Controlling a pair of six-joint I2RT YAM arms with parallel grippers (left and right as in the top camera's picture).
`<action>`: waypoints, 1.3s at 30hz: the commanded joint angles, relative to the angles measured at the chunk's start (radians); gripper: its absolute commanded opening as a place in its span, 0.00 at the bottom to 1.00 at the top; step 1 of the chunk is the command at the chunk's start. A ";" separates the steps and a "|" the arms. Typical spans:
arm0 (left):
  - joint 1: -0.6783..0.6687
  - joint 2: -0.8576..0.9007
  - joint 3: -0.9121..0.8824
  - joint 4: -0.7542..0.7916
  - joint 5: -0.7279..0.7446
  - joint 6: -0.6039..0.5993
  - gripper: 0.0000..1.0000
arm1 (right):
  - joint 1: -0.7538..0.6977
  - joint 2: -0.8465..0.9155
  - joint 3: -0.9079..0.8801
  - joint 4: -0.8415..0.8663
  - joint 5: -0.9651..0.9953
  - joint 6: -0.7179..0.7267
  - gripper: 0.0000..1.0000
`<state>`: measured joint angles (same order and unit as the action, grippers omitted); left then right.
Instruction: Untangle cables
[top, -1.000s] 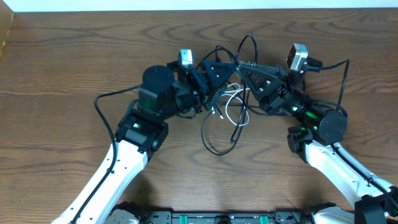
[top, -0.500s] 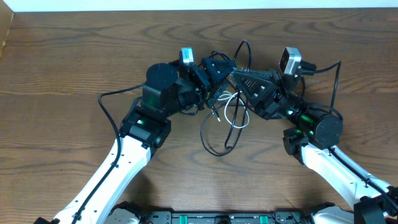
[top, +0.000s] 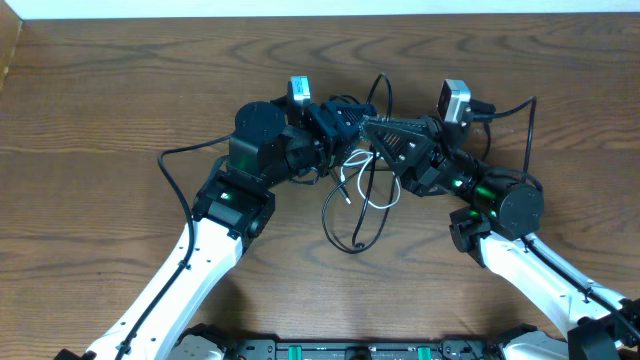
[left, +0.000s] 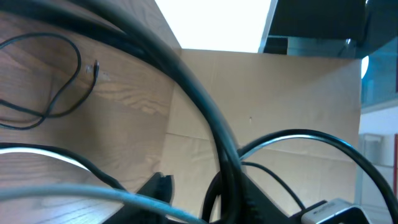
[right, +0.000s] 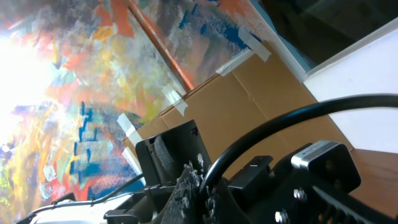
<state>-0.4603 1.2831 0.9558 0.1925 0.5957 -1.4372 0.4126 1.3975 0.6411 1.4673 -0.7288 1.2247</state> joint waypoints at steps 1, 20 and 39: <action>-0.002 0.004 0.015 0.008 -0.006 0.010 0.22 | 0.008 -0.012 0.010 -0.004 0.016 0.009 0.01; 0.132 0.003 0.015 -0.102 -0.073 0.364 0.08 | -0.135 -0.012 0.010 -0.288 -0.034 -0.021 0.10; 0.193 -0.006 0.015 -0.083 -0.307 0.502 0.08 | -0.163 -0.012 0.010 -0.878 -0.212 -0.382 0.34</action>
<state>-0.2749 1.2869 0.9558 0.1024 0.3866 -0.9642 0.2501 1.3937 0.6449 0.5926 -0.8745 0.9115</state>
